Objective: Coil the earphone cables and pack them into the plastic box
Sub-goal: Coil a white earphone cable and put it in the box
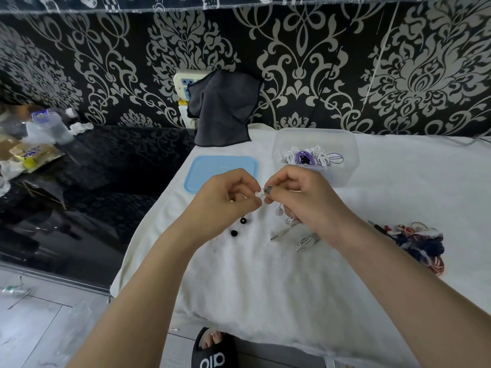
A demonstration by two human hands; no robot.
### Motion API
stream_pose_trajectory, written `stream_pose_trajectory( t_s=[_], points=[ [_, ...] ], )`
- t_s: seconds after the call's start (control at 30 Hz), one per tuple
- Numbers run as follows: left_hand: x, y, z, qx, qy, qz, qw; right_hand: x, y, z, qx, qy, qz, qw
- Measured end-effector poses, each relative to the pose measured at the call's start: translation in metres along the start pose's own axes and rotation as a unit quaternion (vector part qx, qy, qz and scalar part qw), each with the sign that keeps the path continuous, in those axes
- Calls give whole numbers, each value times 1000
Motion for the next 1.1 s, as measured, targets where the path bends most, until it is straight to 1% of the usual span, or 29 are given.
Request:
stream_pose_trajectory(
  t_s=[0.1,0.2,0.33,0.53,0.67,0.77,0.93,1.1],
  points=[
    [-3,1,-2,0,-9,-1,1000,-2,1,0,-9,-12,10,1000],
    [-6,2,-6,1,-19,-1,1000,-5,2,0,-19,-37,44,998],
    [-9,4,-9,-4,-24,1,1000,-8,1,-2,-6,-75,101,992],
    [-13,5,-11,-1,-27,-28,999,-10,-6,-2,12,-120,229,966],
    [-16,6,-13,10,-34,-58,998,-10,-9,-3,30,-148,293,944],
    [-16,6,-12,23,-32,-81,996,-10,-11,-4,36,-157,332,929],
    [-16,5,-12,50,-39,-124,990,-8,-12,-6,52,-156,359,919],
    [-12,-1,-11,117,-7,-163,980,-6,-14,-9,59,-161,373,912]
  ],
)
Point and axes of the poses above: each hand's wrist, its own z-axis towards the middle knuckle, its own y-axis out of the back of the hand, x = y × z, the point moved 7 cm from there along z, towards the middle knuckle, and after that the axes turned 13 degrees about y, right-handed, at the moved point
